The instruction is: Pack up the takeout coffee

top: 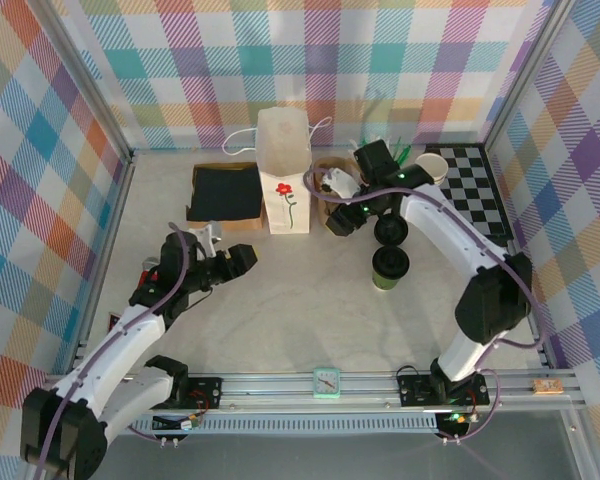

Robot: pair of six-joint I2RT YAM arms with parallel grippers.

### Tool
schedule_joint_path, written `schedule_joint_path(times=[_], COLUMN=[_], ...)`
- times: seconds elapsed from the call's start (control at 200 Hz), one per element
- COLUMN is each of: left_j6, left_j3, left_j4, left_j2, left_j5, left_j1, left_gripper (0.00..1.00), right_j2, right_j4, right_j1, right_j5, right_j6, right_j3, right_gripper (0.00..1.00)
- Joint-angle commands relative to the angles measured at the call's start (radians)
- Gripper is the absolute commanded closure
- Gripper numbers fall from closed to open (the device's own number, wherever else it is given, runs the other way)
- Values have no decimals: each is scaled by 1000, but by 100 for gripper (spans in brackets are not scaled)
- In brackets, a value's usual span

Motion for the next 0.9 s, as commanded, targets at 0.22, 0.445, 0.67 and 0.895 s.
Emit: schedule_joint_path(times=[0.22,0.445,0.67,0.895], left_j6=[18,21,36,36], left_j3=[-18,-9,8,15], left_j4=[-29,-34,-55,-59], left_j2=[-12,-11,-11,-11], left_j5=[-21,-33,-44,-47], left_j1=[16,18,21,22], left_gripper=[32,32,32,32], right_j2=[151,223,279,308], right_j4=[-28,-36,-36,-4], right_j1=[38,42,47,64], right_j5=[155,219,262,281], right_j6=[-165,-206,-246,-260], right_j3=[74,132,167,189], right_gripper=[42,46,50,55])
